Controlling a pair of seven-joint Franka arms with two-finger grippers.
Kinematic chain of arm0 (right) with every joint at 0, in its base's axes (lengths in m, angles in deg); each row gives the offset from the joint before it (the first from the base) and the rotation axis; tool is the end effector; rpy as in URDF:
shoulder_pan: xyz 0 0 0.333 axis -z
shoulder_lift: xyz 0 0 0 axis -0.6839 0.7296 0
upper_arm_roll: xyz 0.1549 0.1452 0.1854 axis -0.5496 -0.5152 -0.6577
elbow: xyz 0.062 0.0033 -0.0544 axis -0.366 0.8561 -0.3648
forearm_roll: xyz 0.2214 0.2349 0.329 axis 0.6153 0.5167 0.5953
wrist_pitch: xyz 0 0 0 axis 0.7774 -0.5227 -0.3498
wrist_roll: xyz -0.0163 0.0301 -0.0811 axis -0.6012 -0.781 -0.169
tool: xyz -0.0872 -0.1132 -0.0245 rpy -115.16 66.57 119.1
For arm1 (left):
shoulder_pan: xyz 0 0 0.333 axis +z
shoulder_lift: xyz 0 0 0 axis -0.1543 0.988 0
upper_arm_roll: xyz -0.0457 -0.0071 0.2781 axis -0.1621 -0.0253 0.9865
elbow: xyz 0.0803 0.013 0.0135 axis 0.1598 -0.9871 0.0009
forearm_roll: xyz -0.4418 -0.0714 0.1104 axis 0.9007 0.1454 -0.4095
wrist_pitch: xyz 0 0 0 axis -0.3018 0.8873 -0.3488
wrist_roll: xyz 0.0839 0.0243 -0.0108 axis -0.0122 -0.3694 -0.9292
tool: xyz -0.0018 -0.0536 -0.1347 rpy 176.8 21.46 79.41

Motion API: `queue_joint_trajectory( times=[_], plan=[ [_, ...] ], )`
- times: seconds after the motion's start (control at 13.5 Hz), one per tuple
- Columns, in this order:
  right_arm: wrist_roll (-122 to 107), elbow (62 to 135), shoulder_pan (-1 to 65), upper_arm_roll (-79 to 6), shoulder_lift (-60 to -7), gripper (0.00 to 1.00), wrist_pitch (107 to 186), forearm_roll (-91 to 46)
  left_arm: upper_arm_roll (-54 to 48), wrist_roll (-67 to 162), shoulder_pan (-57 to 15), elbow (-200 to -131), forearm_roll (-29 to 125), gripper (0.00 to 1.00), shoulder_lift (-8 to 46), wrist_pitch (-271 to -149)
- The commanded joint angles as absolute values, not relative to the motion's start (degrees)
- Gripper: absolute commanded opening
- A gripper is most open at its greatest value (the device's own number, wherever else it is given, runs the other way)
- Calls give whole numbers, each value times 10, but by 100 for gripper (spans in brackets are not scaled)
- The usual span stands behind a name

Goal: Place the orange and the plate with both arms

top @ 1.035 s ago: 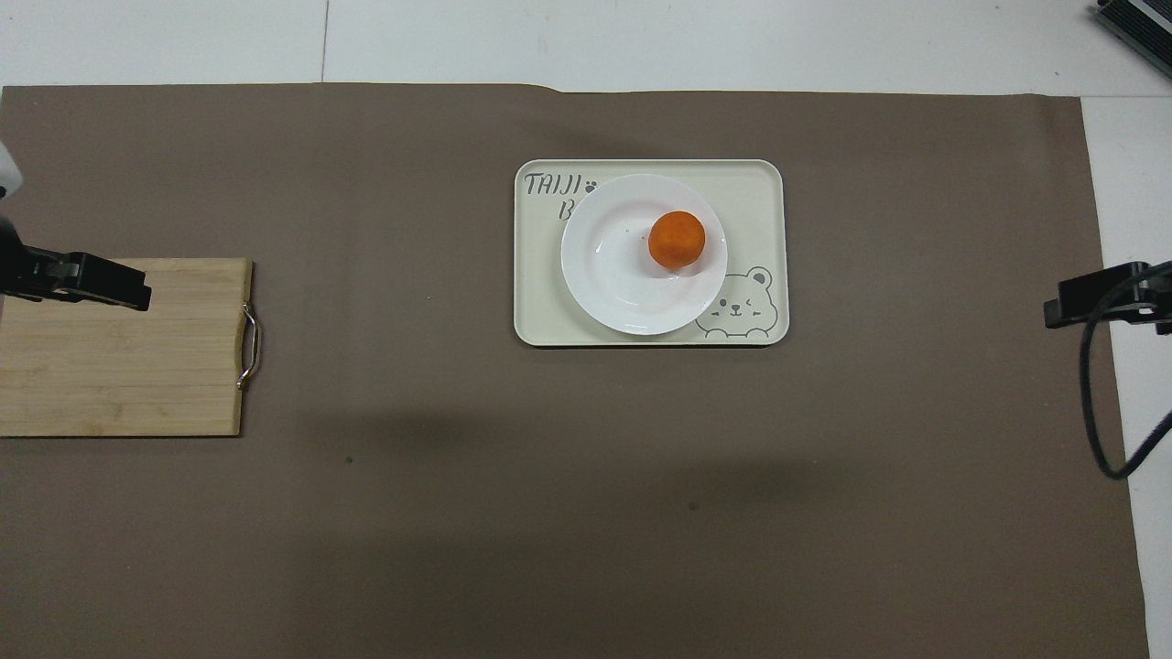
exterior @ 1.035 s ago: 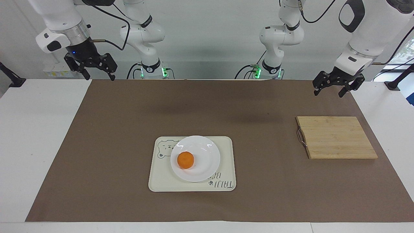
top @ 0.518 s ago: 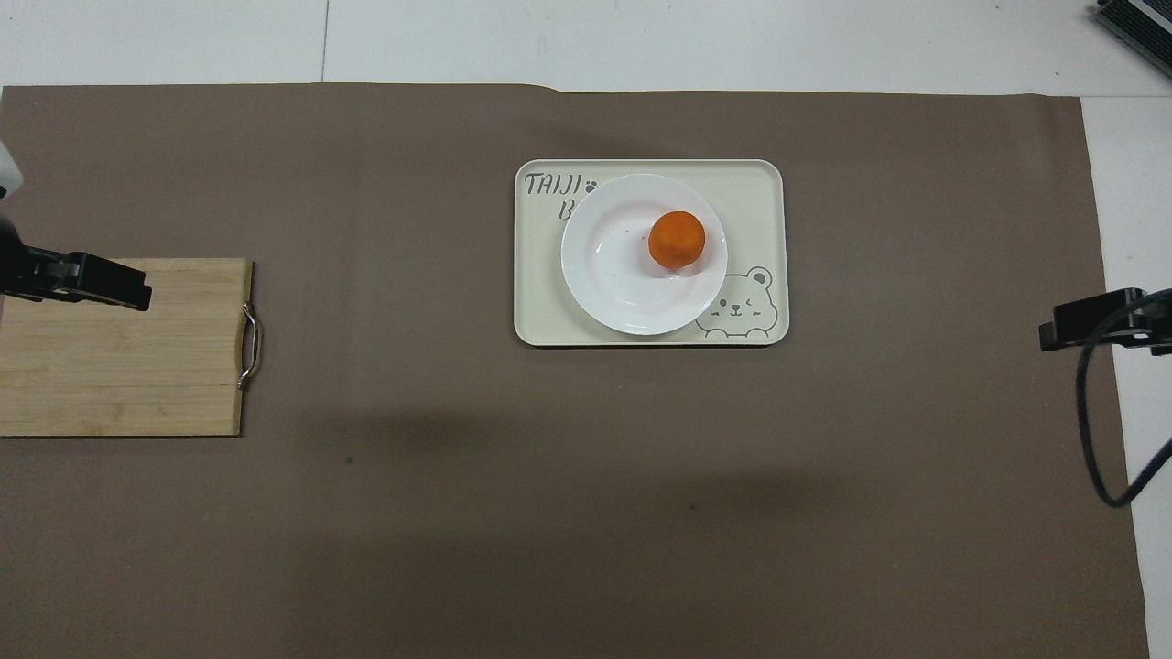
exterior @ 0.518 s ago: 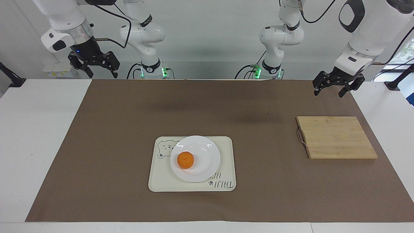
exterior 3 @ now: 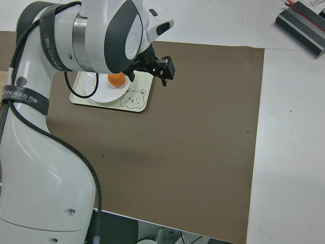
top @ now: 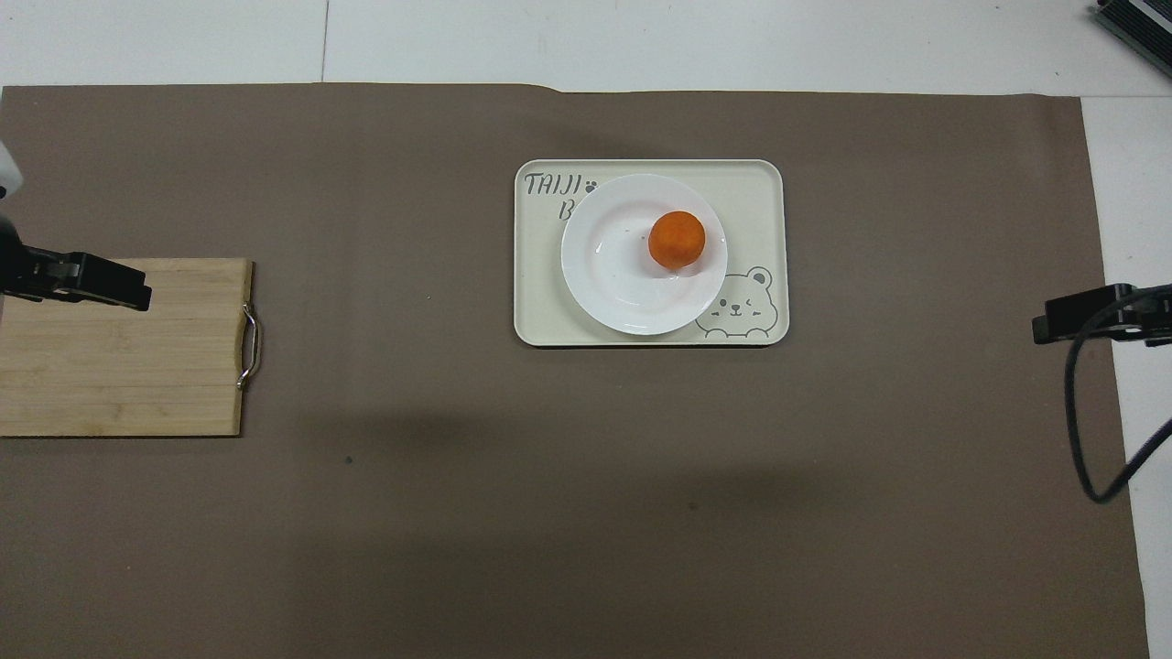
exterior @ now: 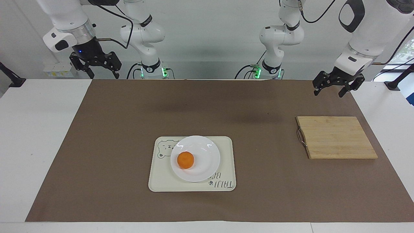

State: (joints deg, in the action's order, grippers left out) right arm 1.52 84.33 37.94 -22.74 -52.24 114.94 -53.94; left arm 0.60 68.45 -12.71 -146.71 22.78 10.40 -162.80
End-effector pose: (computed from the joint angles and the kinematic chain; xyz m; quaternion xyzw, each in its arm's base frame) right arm 0.6000 -0.0150 0.5863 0.9998 -0.0172 -0.0026 0.0067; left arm 0.6293 -0.0329 0.5407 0.9971 -0.0764 -0.0005 0.0030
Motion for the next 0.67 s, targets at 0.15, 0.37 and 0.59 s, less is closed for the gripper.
queue_joint_trajectory(
  times=[0.15, 0.37, 0.59],
  plan=[
    [5, 855, 378, -231, -532, 100, 1167, -564, 5, 690, -126, -1457, 217, 100, 108, -1615],
    [5, 854, 381, -225, -529, 100, 1164, -532, 5, 690, -126, -1457, 217, 100, 108, -1615],
    [5, 854, 379, -225, -529, 100, 1169, -531, 5, 690, -126, -1457, 217, 100, 108, -1615]
  ],
)
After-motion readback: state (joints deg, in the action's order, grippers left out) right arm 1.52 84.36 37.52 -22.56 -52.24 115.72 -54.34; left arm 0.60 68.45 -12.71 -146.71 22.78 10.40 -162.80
